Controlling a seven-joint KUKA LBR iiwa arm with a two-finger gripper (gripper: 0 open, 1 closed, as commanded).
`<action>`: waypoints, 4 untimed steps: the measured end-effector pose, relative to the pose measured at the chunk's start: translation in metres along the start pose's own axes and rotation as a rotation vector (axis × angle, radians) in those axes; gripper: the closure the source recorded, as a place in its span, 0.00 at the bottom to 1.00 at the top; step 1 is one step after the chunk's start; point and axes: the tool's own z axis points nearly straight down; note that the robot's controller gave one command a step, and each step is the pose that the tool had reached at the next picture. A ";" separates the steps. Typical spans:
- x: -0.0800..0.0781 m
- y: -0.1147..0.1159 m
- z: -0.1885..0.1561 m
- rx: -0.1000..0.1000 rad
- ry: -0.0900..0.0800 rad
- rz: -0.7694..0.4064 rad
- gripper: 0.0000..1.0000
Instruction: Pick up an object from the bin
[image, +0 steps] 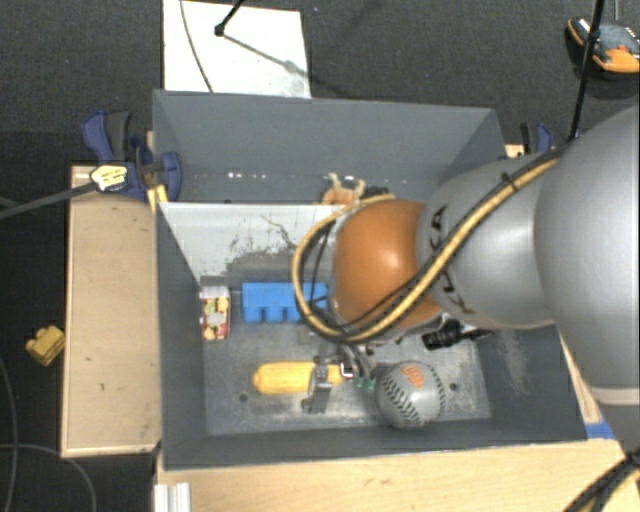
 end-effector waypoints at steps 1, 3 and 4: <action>-0.027 0.001 0.030 -0.001 -0.003 -0.054 0.00; -0.020 0.002 0.055 0.000 0.001 -0.015 0.00; -0.007 0.002 0.051 0.001 0.002 0.152 1.00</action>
Offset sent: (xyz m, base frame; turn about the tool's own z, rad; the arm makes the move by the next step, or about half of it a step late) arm 0.0232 -0.0021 -0.0505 0.0033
